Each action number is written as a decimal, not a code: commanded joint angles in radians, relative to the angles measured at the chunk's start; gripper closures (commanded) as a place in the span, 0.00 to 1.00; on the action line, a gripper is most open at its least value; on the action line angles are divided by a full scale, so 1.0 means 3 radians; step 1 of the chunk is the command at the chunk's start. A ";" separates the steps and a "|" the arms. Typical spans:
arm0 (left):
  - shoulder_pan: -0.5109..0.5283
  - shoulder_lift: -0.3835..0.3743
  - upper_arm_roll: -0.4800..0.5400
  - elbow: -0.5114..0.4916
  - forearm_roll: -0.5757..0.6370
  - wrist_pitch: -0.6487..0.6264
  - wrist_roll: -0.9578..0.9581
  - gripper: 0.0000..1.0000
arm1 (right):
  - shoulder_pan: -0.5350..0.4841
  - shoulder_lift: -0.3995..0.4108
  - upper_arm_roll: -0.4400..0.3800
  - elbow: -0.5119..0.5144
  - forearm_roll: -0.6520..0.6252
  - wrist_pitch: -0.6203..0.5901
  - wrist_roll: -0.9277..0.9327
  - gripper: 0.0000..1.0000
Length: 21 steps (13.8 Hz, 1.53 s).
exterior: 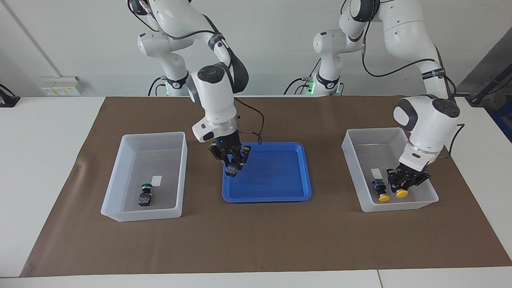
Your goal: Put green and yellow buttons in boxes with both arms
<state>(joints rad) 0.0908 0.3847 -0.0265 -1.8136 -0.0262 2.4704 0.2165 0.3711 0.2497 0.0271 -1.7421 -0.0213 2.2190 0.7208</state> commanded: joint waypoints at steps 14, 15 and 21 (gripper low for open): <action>-0.0062 -0.0443 -0.0019 -0.0055 -0.0015 -0.0446 0.0168 0.00 | -0.1365 -0.0311 0.0043 -0.1305 0.0025 0.0457 -0.2444 0.78; -0.0118 -0.0581 -0.0019 -0.0105 -0.0010 -0.0579 0.0117 0.00 | -0.1360 -0.0311 0.0043 -0.1311 0.0030 0.0457 -0.2393 0.74; -0.0502 -0.1318 -0.0019 -0.0464 0.0010 -0.0993 -0.0399 0.00 | -0.1263 -0.0239 0.0043 -0.1357 0.0040 0.0682 -0.2121 0.07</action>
<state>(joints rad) -0.0330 0.0743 -0.0463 -1.9019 -0.0260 2.2234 0.1316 -0.0037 0.1721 0.0355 -2.1399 -0.0195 2.3866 0.0757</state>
